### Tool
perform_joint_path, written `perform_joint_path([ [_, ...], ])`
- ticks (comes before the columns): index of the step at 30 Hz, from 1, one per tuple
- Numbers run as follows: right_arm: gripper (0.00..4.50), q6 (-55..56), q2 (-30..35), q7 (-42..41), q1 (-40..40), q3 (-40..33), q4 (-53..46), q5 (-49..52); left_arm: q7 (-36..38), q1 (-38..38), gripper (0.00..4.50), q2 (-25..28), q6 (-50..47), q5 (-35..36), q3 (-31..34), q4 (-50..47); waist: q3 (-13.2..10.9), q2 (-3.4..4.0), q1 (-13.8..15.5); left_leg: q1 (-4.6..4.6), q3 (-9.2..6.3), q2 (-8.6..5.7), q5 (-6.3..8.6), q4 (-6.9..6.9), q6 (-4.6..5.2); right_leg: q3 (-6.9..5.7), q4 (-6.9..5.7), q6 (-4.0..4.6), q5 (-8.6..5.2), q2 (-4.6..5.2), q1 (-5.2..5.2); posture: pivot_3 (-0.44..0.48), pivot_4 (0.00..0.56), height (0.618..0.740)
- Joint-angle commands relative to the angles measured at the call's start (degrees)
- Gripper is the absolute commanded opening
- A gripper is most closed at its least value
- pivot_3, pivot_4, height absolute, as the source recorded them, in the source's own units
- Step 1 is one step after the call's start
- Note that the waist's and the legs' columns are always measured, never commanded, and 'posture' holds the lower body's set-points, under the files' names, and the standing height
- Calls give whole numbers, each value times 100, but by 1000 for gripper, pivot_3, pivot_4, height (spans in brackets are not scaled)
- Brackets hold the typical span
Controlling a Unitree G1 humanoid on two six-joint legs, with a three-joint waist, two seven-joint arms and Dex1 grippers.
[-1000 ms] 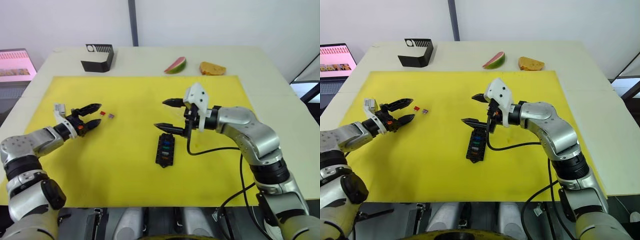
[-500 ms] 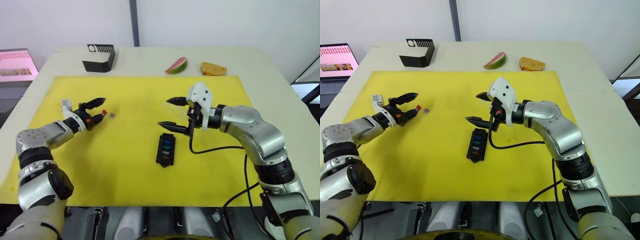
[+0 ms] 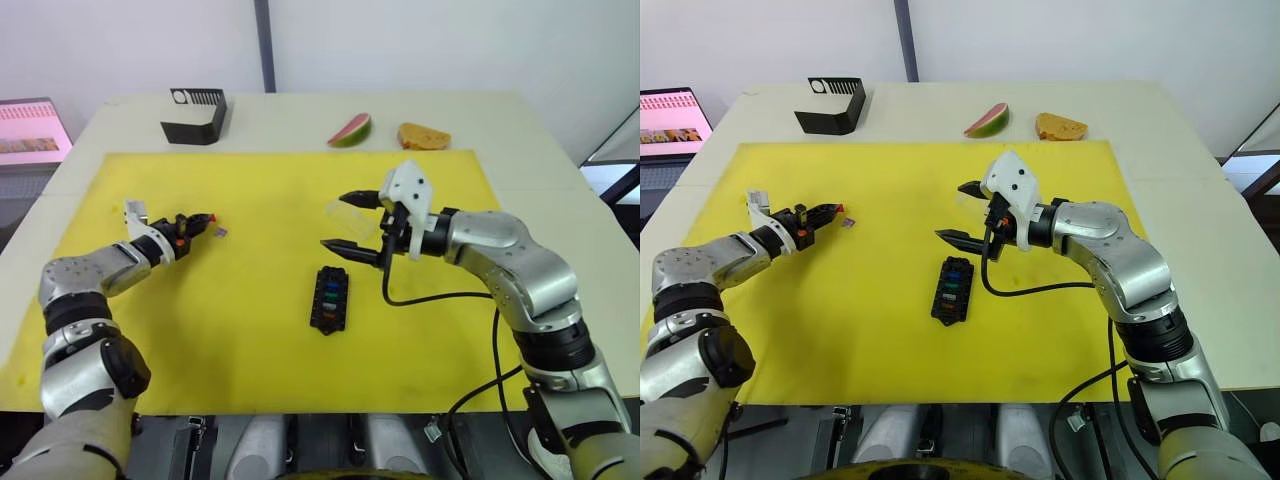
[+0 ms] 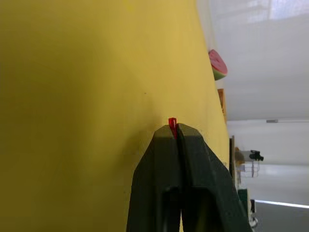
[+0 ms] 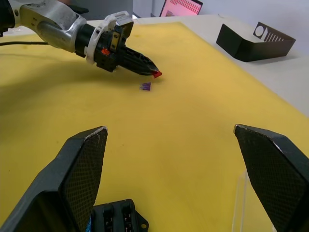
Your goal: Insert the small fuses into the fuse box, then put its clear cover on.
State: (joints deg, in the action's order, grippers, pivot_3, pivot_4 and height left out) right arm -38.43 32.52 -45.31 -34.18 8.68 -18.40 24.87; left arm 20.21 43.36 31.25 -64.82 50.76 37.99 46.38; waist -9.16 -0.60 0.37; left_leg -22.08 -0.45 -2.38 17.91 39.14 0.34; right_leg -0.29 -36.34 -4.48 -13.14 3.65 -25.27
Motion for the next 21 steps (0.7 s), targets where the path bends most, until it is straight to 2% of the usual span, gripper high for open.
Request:
perform_joint_path([
  [1, 4500, 103, 42, -28, -56, -131, -158, -12, 6, -64, 61, 181, -38, 84, 210, -255, 0, 0, -16, -2, 0, 0, 0, 0, 0, 0, -1, 0, 0, 0, -3, 0, 150, 740],
  [3, 4500, 109, 36, -42, -77, -137, -134, -8, -8, -88, 61, 184, -160, 198, 279, -494, 0, -1, -29, -10, 0, 0, 0, 0, 0, 0, -1, 0, 0, -1, -11, 0, 150, 740],
  [7, 4500, -67, -75, 35, -100, -309, -142, 213, -168, -184, 61, -9, -659, 640, 388, -1565, -2, -2, -53, -25, 0, 2, -1, 0, -2, 0, 0, 0, 0, -1, -21, 0, 150, 740],
  [13, 4500, -815, -805, 766, -82, -983, -266, 1093, -810, -65, 61, -722, -1394, 1832, 496, -3403, -3, -5, 23, -32, -4, 1, 1, 5, 1, 0, 6, -1, 1, 0, -20, 0, 150, 740],
  [17, 4500, -1432, -1514, 1590, -259, -1532, -206, 1843, -1486, 82, 61, -1419, -1091, 2457, 392, -4159, -3, -5, 22, -31, -3, 1, 0, 7, 0, 0, 3, -1, 1, 0, -20, 0, 150, 740],
  [21, 4500, -1688, -2145, 2358, -436, -1897, -145, 2372, -1626, -103, 61, -1874, -868, 2888, -88, -4888, -2, -4, -13, -31, -3, 1, -3, 5, -4, 0, 2, -1, 1, -5, -23, 0, 150, 740],
])
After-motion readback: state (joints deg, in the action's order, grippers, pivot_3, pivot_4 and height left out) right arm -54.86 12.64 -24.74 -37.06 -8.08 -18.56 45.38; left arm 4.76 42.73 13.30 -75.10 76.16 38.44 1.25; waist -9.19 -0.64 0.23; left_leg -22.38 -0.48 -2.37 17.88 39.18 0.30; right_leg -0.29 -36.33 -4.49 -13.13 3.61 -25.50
